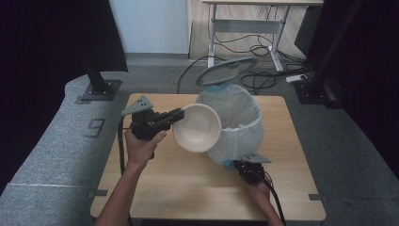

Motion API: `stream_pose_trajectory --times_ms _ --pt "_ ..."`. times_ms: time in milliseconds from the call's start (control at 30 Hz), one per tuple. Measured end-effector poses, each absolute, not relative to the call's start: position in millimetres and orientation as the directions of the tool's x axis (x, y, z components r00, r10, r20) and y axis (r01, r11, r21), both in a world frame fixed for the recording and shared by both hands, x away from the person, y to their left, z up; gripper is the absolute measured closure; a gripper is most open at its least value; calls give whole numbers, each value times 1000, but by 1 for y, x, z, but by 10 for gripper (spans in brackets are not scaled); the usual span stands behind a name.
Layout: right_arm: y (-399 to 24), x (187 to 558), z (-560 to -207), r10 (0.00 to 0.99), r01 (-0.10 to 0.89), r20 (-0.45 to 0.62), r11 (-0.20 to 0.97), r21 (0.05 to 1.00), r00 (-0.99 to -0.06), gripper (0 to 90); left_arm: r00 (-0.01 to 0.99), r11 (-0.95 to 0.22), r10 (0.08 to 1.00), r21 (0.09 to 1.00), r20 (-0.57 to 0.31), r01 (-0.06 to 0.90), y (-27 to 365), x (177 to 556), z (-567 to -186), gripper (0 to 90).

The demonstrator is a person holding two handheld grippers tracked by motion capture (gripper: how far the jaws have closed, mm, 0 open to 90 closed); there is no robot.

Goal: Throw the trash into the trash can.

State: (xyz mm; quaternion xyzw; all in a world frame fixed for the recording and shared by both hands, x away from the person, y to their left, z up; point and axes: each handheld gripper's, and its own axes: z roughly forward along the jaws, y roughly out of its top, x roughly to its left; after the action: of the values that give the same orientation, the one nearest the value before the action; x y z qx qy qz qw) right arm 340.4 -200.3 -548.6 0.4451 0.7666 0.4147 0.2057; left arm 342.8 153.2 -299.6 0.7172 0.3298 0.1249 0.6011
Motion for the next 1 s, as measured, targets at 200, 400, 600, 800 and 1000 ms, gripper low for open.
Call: stream_pose_trajectory --times_ms 200,400,600,800,1000 --pt "-200 340 -549 853 512 55 259 819 -519 895 755 -58 619 947 -216 317 149 345 -294 850" --pt "-201 340 -549 853 515 60 257 818 -519 895 755 -66 622 947 -207 315 148 347 -289 850" --pt "-201 341 -549 852 516 62 256 818 -521 895 751 -63 627 948 -205 311 146 351 -284 850" --pt "-200 340 -549 853 515 59 257 818 -519 895 756 -75 625 949 -194 306 142 354 -280 850" --pt "-201 341 -549 852 516 65 253 818 -519 895 753 -68 629 951 -194 302 139 357 -275 849"
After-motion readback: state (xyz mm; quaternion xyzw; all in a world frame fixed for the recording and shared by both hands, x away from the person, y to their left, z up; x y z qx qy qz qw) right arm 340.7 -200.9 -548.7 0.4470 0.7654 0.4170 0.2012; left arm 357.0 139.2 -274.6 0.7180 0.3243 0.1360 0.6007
